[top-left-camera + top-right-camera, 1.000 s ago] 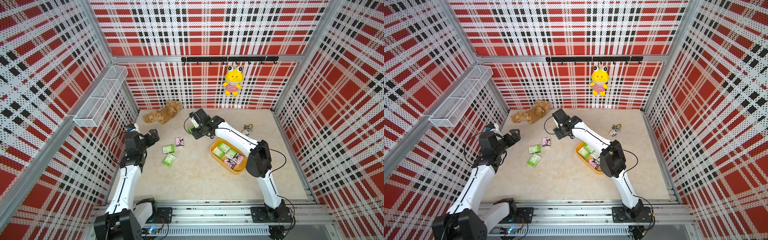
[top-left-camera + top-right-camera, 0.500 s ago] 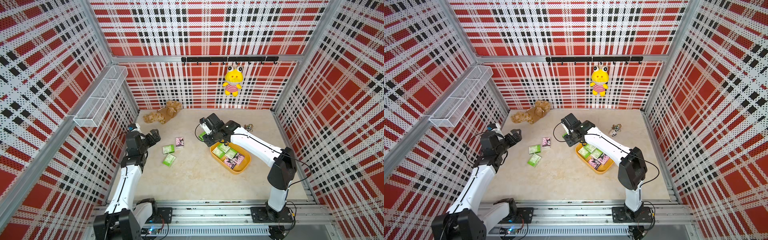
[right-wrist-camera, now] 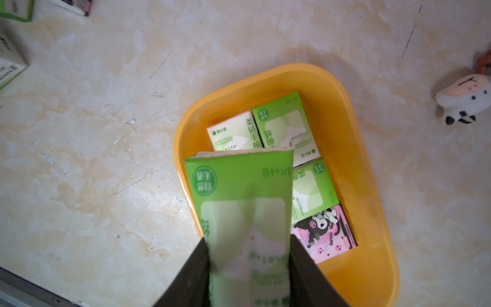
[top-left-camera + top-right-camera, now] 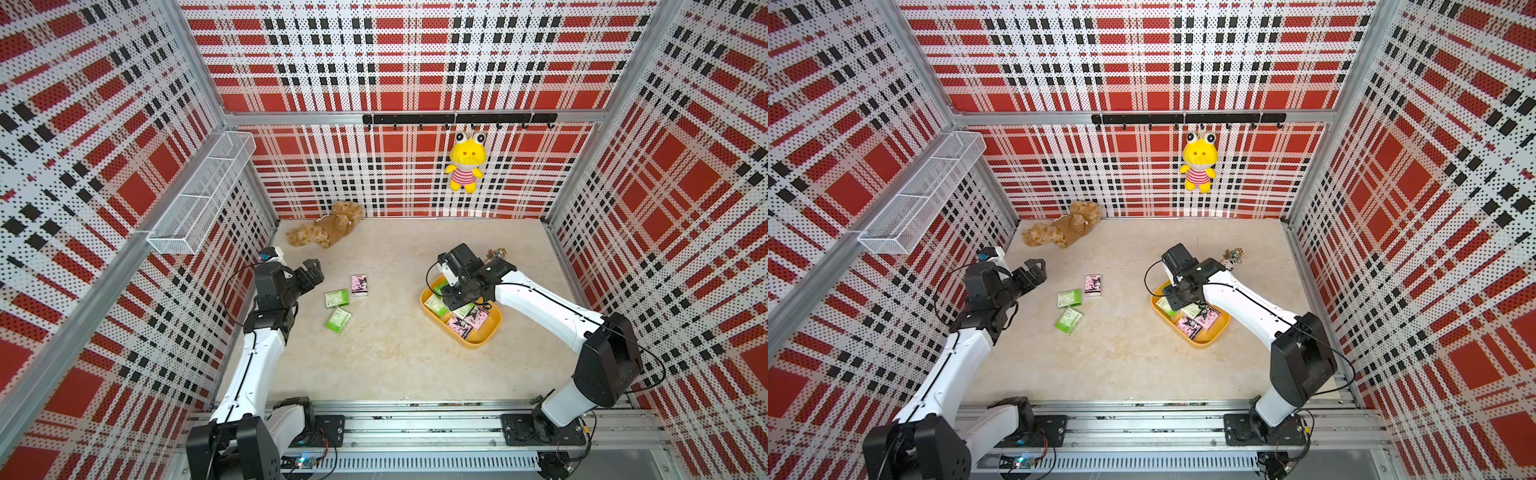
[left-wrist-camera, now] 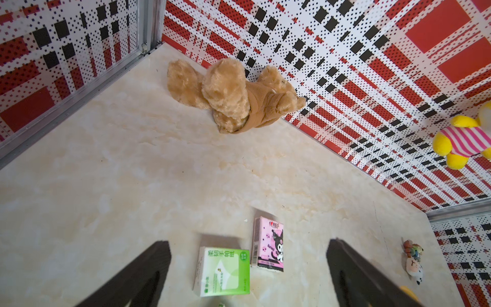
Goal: Put the pocket tissues into the storage box
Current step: Place the pocket tissues in the storage box.
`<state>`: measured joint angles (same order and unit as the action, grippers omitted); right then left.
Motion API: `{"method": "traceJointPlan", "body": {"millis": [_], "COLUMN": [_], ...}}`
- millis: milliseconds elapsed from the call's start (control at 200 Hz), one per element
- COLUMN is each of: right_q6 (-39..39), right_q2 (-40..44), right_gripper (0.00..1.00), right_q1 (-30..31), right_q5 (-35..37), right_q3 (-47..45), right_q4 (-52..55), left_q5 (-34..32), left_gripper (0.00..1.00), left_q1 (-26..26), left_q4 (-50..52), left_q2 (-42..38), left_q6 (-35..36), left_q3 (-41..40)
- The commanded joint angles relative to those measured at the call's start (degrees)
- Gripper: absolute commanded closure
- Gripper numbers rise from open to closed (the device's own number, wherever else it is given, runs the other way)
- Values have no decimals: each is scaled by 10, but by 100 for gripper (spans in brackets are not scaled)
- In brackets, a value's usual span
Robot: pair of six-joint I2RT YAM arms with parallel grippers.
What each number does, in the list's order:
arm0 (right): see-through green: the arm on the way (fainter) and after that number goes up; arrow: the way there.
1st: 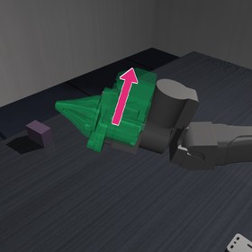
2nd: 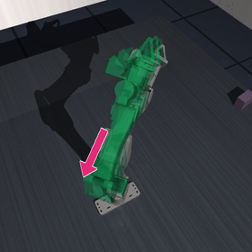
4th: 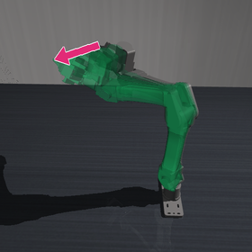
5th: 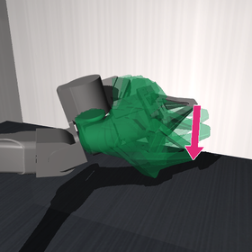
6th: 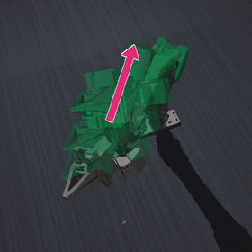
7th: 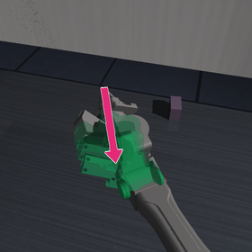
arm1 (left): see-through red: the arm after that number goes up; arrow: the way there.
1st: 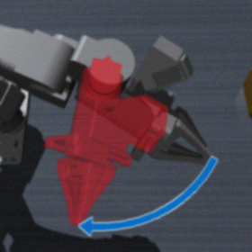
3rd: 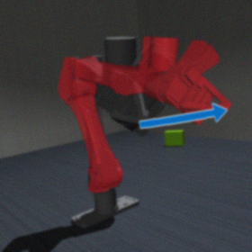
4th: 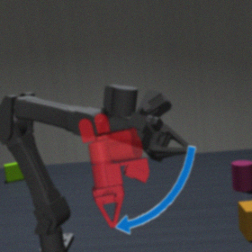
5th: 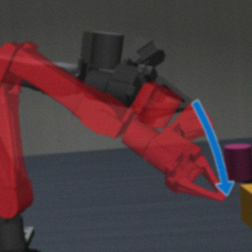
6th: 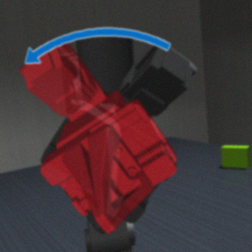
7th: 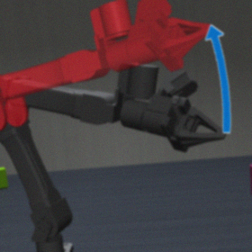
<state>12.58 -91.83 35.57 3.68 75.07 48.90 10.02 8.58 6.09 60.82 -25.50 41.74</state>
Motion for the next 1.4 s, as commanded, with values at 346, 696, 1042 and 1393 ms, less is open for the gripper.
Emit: {"method": "traceJointPlan", "body": {"millis": [346, 696, 1042, 1393], "right_q6": [-60, -96, -113, -126], "right_q2": [-47, -125, -167, -187], "right_gripper": [54, 55, 56, 47], "right_q1": [-53, -60, -65, -68], "right_q5": [1, -10, -8, -11], "right_q3": [-3, 30, 54, 66], "right_q4": [-13, -35, -36, -42], "left_q5": [-7, -3, 5, 8], "left_gripper": [1, 1, 1, 1], "left_q1": [-2, 7, 22, 25], "left_q4": [-3, -3, -1, 1], "left_q2": [0, -4, -11, -7], "left_q6": [1, 7, 12, 10], "left_q3": [8, 0, -6, -4]}}
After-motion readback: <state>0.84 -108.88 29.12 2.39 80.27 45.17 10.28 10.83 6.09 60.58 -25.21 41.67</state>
